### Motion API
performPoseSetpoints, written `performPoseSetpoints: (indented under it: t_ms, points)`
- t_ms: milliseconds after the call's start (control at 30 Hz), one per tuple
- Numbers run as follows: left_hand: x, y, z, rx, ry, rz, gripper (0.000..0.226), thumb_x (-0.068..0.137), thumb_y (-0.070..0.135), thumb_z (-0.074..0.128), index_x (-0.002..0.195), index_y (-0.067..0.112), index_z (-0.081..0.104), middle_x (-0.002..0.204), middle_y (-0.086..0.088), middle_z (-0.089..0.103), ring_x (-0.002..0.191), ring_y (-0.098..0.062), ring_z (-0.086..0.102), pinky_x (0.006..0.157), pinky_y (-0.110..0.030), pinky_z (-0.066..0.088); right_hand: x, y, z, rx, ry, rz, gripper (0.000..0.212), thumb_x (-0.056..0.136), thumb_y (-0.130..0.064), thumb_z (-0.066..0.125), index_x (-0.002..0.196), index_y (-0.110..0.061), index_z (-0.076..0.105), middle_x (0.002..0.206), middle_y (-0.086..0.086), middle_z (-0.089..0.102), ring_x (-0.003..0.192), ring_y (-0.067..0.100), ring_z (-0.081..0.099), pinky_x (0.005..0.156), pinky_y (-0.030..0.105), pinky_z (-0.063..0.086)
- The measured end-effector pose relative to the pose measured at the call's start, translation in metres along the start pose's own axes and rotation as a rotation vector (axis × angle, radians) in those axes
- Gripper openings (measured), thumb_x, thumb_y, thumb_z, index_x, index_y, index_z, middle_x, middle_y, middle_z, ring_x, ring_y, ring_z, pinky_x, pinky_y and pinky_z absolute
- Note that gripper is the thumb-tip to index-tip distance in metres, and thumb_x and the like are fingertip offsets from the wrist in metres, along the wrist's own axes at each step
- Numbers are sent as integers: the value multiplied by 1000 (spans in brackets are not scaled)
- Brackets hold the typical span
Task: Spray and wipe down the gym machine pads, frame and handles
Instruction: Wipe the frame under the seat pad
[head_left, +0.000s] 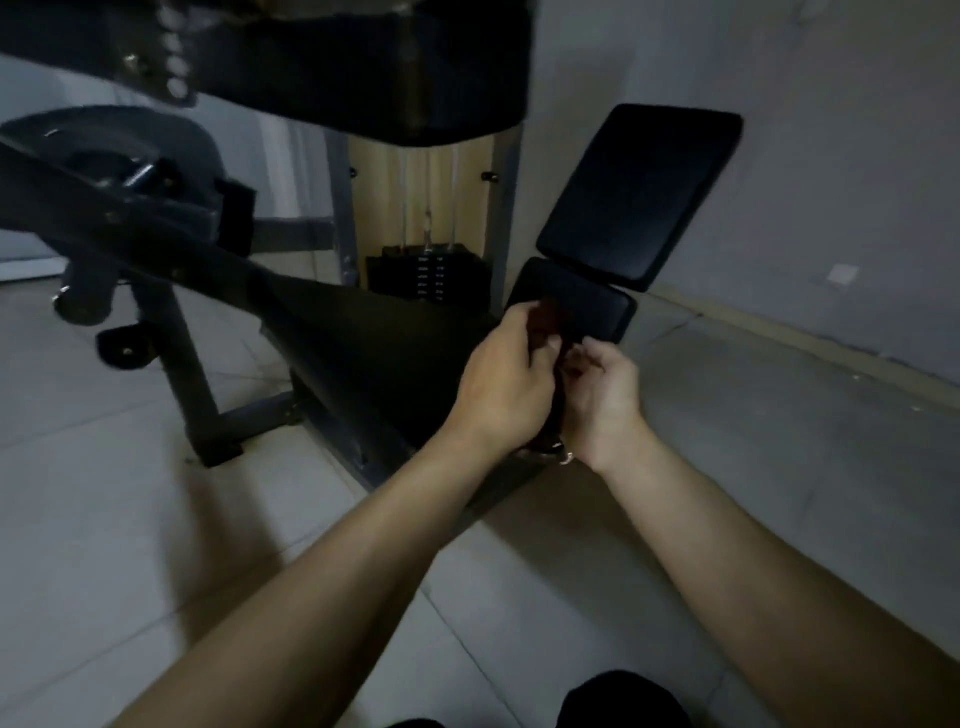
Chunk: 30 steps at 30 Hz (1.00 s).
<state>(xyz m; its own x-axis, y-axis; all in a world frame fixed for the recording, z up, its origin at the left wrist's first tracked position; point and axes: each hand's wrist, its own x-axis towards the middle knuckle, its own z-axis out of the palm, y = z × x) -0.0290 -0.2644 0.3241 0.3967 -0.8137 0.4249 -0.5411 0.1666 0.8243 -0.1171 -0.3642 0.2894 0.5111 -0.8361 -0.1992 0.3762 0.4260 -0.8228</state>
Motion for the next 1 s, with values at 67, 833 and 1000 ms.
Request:
performPoseSetpoints:
  t_ms: [67,833,1000]
  points:
    - [5,9,26,-85,-29,-45,36,106,26,51,142,24,52,123,4,66,116,-12,62,104,-38,51,-8,-17,-23,28,-4,-16,49,102,-50,43,130,-20,69,126,11,73,122,34,64,107,46,47]
    - [191,264,168,-319,263,-725,30,88,49,75,106,25,73,102,-5,76,96,-27,73,93,-48,58,-4,-325,-124,-552,57,-229,11,94,-27,66,98,-31,75,97,-9,78,95,9,73,84,30,59]
    - [266,386,97,-256,397,-606,11,91,37,76,93,26,75,86,-1,78,84,-23,75,81,-38,63,-5,-440,-13,-548,-72,-187,19,100,-18,57,99,-24,75,90,-6,78,87,12,73,79,27,57]
